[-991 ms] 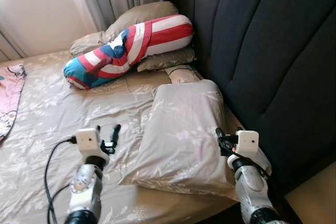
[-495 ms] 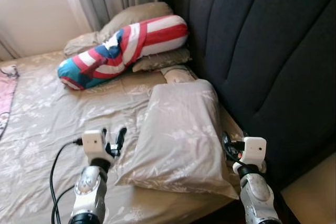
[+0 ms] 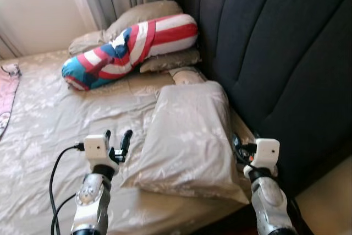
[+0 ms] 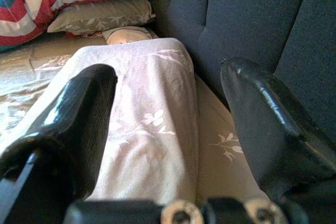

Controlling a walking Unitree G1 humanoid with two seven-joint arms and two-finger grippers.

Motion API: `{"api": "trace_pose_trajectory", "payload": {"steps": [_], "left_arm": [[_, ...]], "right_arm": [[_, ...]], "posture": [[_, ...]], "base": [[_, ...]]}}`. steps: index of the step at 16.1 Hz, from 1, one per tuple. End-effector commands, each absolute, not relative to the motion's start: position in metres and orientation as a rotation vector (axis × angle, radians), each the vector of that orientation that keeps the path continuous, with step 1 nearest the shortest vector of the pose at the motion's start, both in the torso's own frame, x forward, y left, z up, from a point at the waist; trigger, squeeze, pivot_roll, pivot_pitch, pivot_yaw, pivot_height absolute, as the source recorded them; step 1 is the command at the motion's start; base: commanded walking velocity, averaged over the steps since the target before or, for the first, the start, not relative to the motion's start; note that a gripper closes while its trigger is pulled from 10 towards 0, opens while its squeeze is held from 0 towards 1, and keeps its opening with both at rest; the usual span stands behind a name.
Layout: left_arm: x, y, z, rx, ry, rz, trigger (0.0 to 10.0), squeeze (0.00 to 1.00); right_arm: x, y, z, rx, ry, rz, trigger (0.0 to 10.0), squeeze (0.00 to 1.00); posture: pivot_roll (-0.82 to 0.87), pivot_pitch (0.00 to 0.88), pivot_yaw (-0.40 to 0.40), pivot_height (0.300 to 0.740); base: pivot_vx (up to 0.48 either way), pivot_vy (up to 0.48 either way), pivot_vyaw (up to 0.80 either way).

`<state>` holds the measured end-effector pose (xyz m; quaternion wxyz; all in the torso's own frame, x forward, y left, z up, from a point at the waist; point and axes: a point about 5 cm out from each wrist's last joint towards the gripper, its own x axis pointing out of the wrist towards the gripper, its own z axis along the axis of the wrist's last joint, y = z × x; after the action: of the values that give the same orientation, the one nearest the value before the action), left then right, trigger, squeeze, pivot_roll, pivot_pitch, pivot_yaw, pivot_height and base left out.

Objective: Clean up the room

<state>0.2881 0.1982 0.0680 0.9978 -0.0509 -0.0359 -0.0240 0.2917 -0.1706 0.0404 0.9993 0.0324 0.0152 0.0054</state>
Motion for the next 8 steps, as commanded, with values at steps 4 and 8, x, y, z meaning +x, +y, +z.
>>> {"api": "trace_pose_trajectory", "payload": {"steps": [4,8], "left_arm": [[0.293,0.200,0.081,-0.051,-0.093,-0.040,10.0,0.00],[0.308,0.218,0.112,0.042,-0.174,-0.008,10.0,0.00]], "right_arm": [[0.299,-0.170,0.053,0.078,-0.005,0.009,10.0,0.00],[0.299,-0.167,0.054,0.083,0.000,0.013,10.0,0.00]], "posture": [[-0.07,0.059,-0.040,0.671],[-0.07,0.085,-0.039,0.671]], "base": [[0.000,0.000,0.00],[0.000,0.000,0.00]]}}
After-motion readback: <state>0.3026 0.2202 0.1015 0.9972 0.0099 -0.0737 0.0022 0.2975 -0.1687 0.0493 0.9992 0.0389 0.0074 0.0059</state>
